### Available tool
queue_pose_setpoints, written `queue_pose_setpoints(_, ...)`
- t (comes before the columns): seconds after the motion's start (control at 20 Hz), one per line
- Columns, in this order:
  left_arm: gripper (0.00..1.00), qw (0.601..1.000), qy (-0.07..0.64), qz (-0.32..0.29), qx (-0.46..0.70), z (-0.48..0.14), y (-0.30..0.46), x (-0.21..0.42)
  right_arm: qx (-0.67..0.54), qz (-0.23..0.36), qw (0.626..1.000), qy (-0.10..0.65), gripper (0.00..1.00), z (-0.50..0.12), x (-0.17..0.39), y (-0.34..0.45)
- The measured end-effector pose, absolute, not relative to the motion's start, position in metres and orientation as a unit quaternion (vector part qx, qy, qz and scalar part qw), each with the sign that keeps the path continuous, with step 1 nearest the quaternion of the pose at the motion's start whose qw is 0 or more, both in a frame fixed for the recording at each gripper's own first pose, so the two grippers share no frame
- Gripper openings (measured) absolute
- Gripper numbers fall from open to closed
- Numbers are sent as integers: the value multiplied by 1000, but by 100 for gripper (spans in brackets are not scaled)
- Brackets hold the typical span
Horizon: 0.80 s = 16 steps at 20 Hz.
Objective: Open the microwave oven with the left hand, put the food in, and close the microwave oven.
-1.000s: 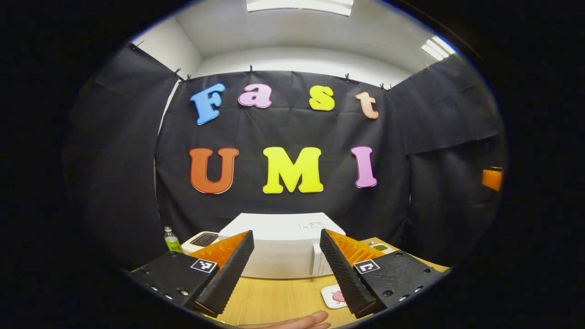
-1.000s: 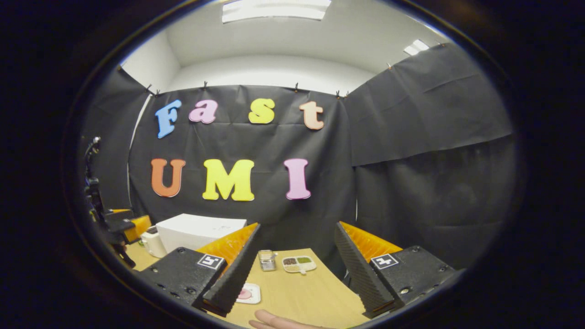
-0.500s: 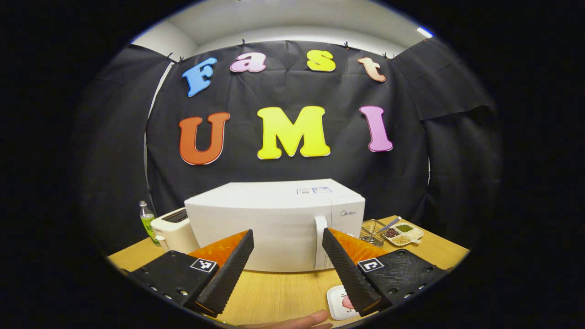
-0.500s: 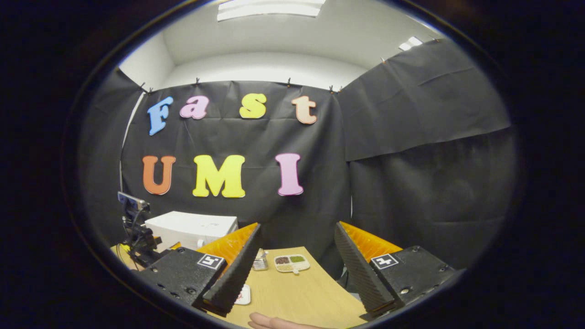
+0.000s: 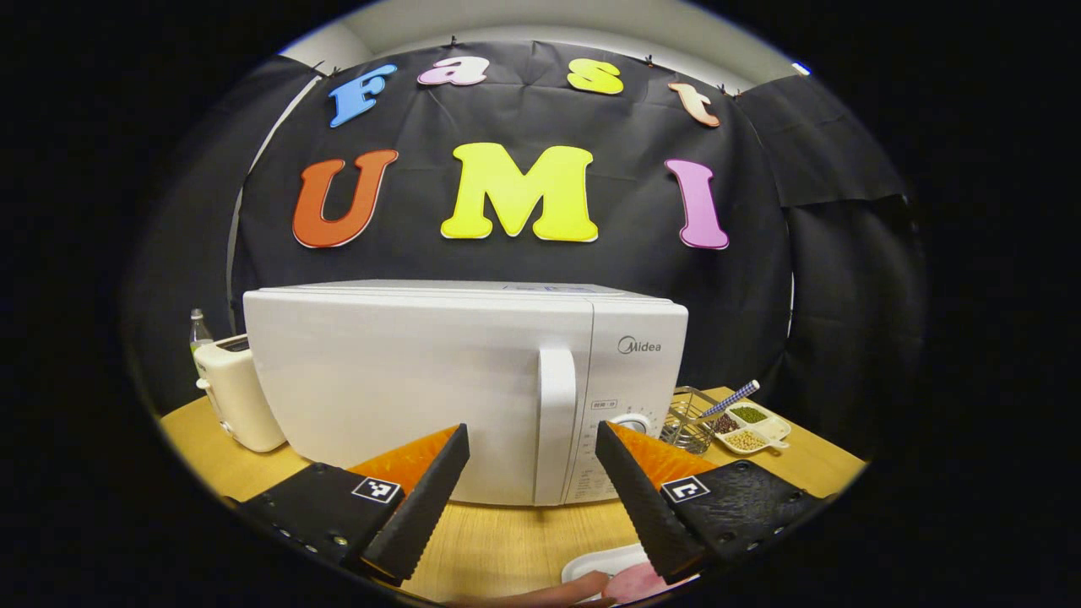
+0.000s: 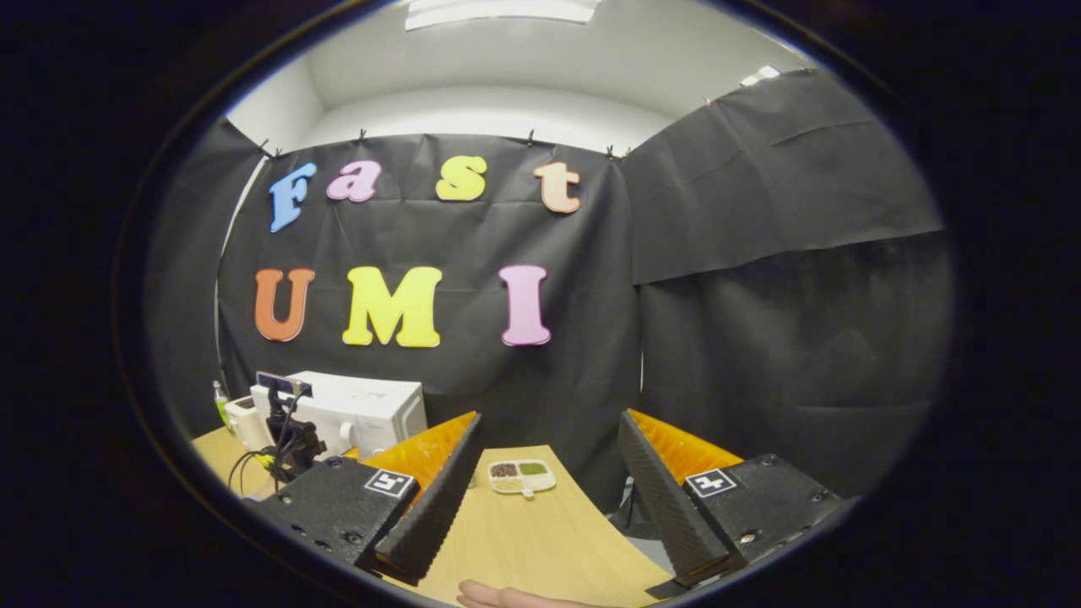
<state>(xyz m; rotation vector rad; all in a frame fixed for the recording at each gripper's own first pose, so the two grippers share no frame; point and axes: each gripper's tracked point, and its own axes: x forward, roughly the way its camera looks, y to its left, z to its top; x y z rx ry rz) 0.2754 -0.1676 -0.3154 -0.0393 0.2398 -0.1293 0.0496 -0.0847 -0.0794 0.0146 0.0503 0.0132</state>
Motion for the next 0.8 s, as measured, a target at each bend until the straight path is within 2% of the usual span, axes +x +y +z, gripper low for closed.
queue_pose_setpoints(0.05, 95, 990, 121, -66, -18, -316, -171, 280, 5, 11, 1000, 27, 100, -84, 50, -84)
queue_pose_setpoints(0.1, 93, 990, 122, -64, -13, -318, -172, 283, 6, 21, 999, 24, 94, -84, 50, -80)
queue_pose_setpoints(0.15, 91, 990, 122, -64, -6, -319, -174, 286, 6, 32, 999, 21, 100, -85, 50, -76)
queue_pose_setpoints(0.3, 88, 993, 96, -74, 8, -311, -185, 295, 2, 58, 998, 12, 100, -86, 49, -70)
queue_pose_setpoints(0.35, 67, 993, 87, -78, 12, -311, -188, 301, -1, 62, 998, 6, 94, -85, 48, -70)
queue_pose_setpoints(0.4, 55, 993, 94, -65, 17, -316, -182, 302, -5, 64, 998, -1, 100, -83, 47, -70)
queue_pose_setpoints(0.5, 49, 993, 104, -55, 18, -323, -176, 304, -14, 64, 998, -13, 100, -80, 44, -72)
queue_pose_setpoints(0.55, 37, 993, 102, -53, 22, -321, -175, 307, -15, 65, 998, -18, 100, -79, 41, -72)
queue_pose_setpoints(0.65, 37, 991, 114, -62, 11, -326, -175, 306, -12, 79, 996, -27, 100, -76, 38, -65)
queue_pose_setpoints(0.7, 38, 991, 122, -58, -18, -329, -174, 305, -10, 85, 996, -28, 94, -75, 36, -61)
queue_pose_setpoints(0.75, 37, 988, 137, -55, -41, -331, -174, 305, -8, 88, 996, -26, 100, -78, 36, -62)
queue_pose_setpoints(0.8, 37, 987, 141, -52, -51, -334, -177, 307, -7, 93, 995, -24, 100, -79, 33, -60)
